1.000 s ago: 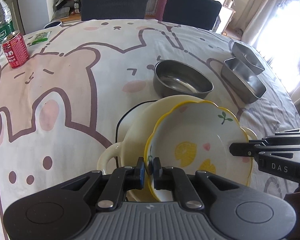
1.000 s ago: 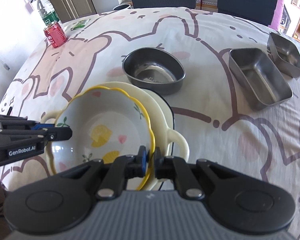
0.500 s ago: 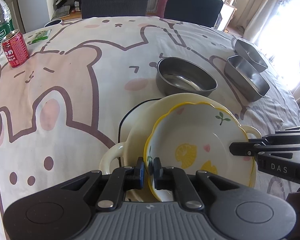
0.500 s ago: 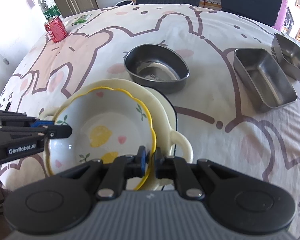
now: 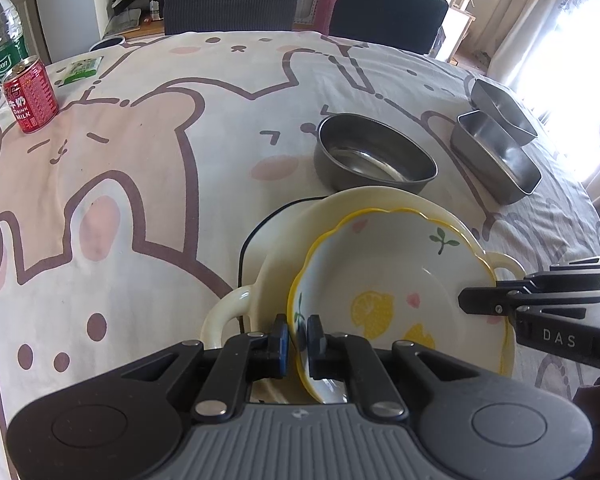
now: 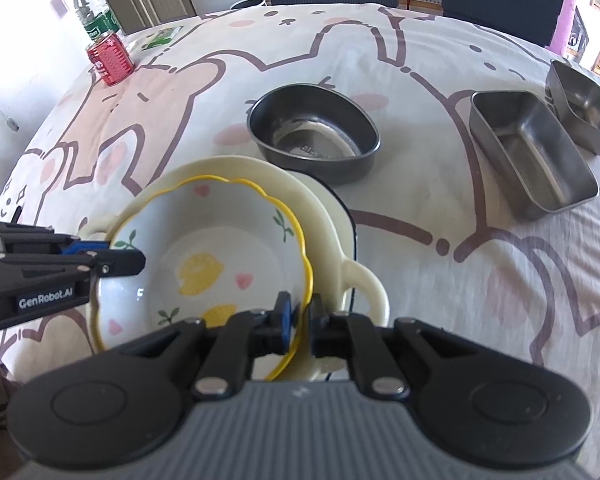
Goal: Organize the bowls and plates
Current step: 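Lower the lemon bowl into the cream bowl with both tools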
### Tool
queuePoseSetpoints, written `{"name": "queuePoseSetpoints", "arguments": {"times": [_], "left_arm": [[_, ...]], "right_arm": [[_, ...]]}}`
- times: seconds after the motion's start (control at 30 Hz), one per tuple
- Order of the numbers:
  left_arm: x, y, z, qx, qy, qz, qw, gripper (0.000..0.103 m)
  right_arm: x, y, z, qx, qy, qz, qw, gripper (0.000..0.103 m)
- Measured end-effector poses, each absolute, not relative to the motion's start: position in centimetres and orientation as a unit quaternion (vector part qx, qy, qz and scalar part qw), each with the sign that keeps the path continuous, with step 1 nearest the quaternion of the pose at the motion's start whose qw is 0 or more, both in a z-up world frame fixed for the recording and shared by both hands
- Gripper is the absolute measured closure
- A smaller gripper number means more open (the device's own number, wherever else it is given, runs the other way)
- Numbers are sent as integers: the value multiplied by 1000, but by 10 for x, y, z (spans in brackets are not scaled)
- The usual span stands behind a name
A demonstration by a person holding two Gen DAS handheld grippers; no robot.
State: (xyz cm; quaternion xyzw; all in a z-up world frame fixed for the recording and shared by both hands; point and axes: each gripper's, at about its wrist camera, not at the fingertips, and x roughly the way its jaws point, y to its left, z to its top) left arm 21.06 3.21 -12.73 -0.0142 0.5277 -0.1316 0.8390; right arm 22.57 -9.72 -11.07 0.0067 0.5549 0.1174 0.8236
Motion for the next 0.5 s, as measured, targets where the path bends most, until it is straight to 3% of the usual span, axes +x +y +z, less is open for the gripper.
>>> {"name": "queuePoseSetpoints", "arguments": {"times": [0.5], "left_arm": [[212,34,-127,-20,530,-134,837,93]], "right_arm": [[227,-97,-112,18,560,116,820,92]]}}
